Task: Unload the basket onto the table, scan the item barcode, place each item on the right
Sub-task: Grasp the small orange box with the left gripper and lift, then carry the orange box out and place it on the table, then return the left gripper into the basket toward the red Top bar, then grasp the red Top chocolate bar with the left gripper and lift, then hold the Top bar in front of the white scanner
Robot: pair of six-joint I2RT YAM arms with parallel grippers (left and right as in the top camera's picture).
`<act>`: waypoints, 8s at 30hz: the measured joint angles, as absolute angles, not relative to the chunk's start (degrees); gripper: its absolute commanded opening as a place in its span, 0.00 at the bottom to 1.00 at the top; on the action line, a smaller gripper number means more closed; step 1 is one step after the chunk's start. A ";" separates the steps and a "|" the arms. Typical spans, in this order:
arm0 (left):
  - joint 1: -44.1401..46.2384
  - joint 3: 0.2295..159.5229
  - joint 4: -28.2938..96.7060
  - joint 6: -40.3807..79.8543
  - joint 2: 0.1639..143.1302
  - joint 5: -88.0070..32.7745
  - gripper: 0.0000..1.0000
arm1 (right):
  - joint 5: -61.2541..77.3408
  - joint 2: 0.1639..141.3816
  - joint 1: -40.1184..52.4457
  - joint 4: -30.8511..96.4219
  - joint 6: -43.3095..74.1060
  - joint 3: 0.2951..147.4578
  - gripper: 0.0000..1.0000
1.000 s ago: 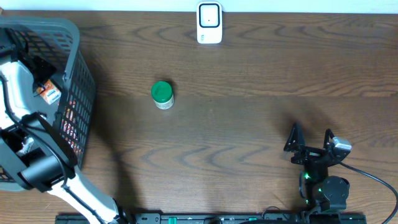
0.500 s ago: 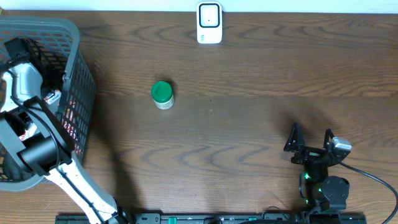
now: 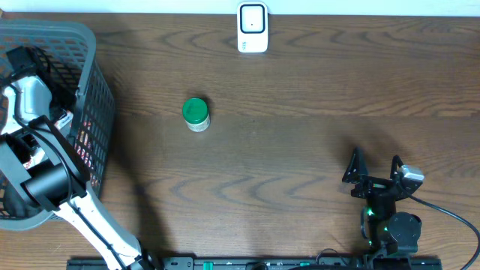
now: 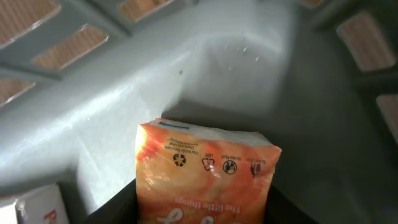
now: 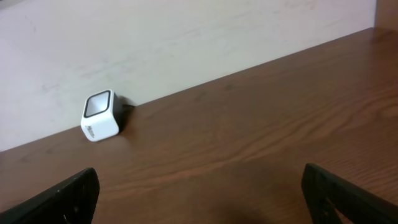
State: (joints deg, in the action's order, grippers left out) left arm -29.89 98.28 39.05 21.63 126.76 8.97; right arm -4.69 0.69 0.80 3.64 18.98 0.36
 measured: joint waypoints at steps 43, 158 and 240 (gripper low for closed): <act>42.65 78.76 37.67 77.71 107.77 10.98 0.49 | -4.69 0.69 0.80 3.64 18.98 0.36 0.99; -27.88 84.44 58.28 9.41 115.72 18.79 0.07 | -4.69 0.69 0.80 3.64 18.98 0.36 0.99; 31.66 87.53 22.31 1.04 136.42 -80.62 0.07 | -4.69 0.69 0.80 3.64 18.98 0.36 0.99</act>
State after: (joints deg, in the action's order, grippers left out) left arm 31.66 87.53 22.31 1.04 136.42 -80.62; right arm -4.69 0.69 0.80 3.64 18.98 0.36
